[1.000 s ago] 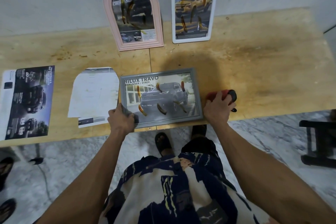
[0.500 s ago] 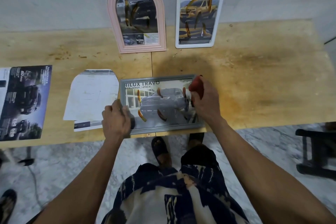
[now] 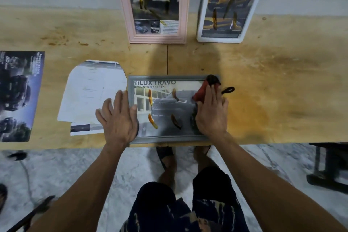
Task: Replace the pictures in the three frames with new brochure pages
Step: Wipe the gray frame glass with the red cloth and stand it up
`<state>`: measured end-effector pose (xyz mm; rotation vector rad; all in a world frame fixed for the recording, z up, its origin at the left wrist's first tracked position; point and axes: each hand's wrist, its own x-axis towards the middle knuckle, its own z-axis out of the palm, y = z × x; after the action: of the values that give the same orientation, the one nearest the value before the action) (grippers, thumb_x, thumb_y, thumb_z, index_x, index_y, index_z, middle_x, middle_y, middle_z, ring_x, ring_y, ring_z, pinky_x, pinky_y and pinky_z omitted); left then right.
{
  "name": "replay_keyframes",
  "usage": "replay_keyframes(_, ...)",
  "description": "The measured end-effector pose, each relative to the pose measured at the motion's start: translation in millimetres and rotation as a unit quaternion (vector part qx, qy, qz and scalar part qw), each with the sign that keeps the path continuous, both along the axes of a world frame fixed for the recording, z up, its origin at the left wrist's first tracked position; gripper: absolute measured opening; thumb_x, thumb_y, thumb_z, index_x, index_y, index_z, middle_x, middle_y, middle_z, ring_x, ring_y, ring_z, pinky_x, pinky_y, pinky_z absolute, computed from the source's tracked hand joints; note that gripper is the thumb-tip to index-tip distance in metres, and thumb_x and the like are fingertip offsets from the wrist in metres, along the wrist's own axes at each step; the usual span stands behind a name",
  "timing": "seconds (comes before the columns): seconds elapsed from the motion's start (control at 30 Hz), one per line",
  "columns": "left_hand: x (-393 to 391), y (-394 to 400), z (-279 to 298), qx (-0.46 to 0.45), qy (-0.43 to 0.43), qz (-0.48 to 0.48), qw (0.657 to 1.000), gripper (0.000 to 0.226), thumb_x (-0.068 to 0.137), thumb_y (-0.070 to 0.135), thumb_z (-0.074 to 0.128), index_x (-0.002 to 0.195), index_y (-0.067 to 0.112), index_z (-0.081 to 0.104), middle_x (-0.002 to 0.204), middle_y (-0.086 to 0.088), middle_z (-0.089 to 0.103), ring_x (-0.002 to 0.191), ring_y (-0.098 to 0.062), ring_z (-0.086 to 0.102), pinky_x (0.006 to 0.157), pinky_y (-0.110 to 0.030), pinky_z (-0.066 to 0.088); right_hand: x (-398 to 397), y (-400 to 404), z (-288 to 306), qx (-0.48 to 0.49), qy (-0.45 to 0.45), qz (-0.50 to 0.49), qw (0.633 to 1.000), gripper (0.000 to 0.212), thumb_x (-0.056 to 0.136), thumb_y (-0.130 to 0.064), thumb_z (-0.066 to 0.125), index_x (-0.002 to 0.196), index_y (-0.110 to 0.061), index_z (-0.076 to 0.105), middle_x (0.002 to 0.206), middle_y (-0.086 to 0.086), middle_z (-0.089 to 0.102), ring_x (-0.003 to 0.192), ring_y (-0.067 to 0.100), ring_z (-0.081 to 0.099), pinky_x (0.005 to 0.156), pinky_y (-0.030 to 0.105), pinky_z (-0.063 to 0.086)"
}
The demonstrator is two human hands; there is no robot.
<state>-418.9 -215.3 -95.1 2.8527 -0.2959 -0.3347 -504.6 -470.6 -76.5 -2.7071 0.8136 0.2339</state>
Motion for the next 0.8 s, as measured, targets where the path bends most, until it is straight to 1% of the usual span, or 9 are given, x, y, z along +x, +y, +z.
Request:
replay_keyframes(0.17, -1.0, -6.6, -8.6, -0.003, 0.006, 0.027, 1.0, 0.057, 0.103, 0.051, 0.016, 0.156, 0.029, 0.02, 0.165, 0.005, 0.015, 0.148, -0.033, 0.011, 0.113, -0.067, 0.008, 6.2, 15.8, -11.4, 0.034, -0.066, -0.026, 0.997, 0.058, 0.103, -0.024, 0.038, 0.153, -0.002, 0.02, 0.161, 0.012, 0.023, 0.151, 0.027, 0.009, 0.121, 0.045, 0.005)
replay_keyframes(0.3, -1.4, -6.6, -10.5, -0.002, 0.007, 0.029, 1.0, 0.058, 0.103, 0.051, 0.016, 0.157, 0.029, 0.021, 0.165, 0.004, 0.016, 0.148, -0.034, 0.012, 0.113, -0.07, 0.01, 15.3, 36.5, -16.4, 0.047, -0.111, -0.018, 0.993, 0.057, 0.101, -0.026, 0.036, 0.151, -0.001, 0.027, 0.158, 0.014, 0.03, 0.149, 0.029, 0.019, 0.12, 0.049, 0.018)
replay_keyframes(0.4, -0.3, -7.4, -12.2, -0.002, 0.009, 0.033, 0.999, 0.058, 0.103, 0.051, 0.016, 0.157, 0.03, 0.02, 0.165, 0.005, 0.015, 0.149, -0.033, 0.011, 0.113, -0.069, 0.008, 24.1, 55.5, -16.8, 0.065, -0.118, 0.001, 0.991, 0.058, 0.101, -0.028, 0.034, 0.153, -0.004, 0.024, 0.159, 0.013, 0.026, 0.15, 0.027, 0.016, 0.121, 0.046, 0.014)
replay_keyframes(0.57, -1.0, -8.8, -13.5, -0.004, 0.012, 0.038, 0.999, 0.055, 0.106, 0.048, 0.018, 0.158, 0.031, 0.017, 0.166, 0.008, 0.011, 0.15, -0.03, 0.007, 0.114, -0.067, 0.005, 39.6, 80.4, -15.0, 0.106, -0.099, 0.037, 0.989, 0.059, 0.104, -0.03, 0.03, 0.156, -0.009, 0.013, 0.164, 0.008, 0.012, 0.152, 0.021, 0.002, 0.123, 0.039, 0.002)
replay_keyframes(0.67, -0.6, -9.4, -12.3, -0.002, 0.008, 0.045, 0.999, 0.054, 0.106, 0.047, 0.016, 0.158, 0.031, 0.019, 0.166, 0.008, 0.013, 0.15, -0.03, 0.009, 0.115, -0.066, 0.005, 48.0, 89.4, -15.7, 0.117, -0.103, 0.067, 0.986, 0.059, 0.103, -0.03, 0.03, 0.156, -0.011, 0.014, 0.164, 0.006, 0.011, 0.152, 0.019, 0.0, 0.123, 0.04, 0.002)
replay_keyframes(0.8, -0.4, -7.4, -11.6, -0.002, 0.004, 0.047, 0.999, 0.054, 0.106, 0.047, 0.014, 0.157, 0.032, 0.021, 0.165, 0.01, 0.015, 0.149, -0.028, 0.011, 0.114, -0.064, 0.008, 59.4, 103.3, -14.3, 0.133, -0.082, 0.147, 0.977, 0.062, 0.102, -0.03, 0.034, 0.157, -0.011, 0.014, 0.164, 0.007, 0.011, 0.152, 0.021, 0.002, 0.123, 0.042, 0.002)
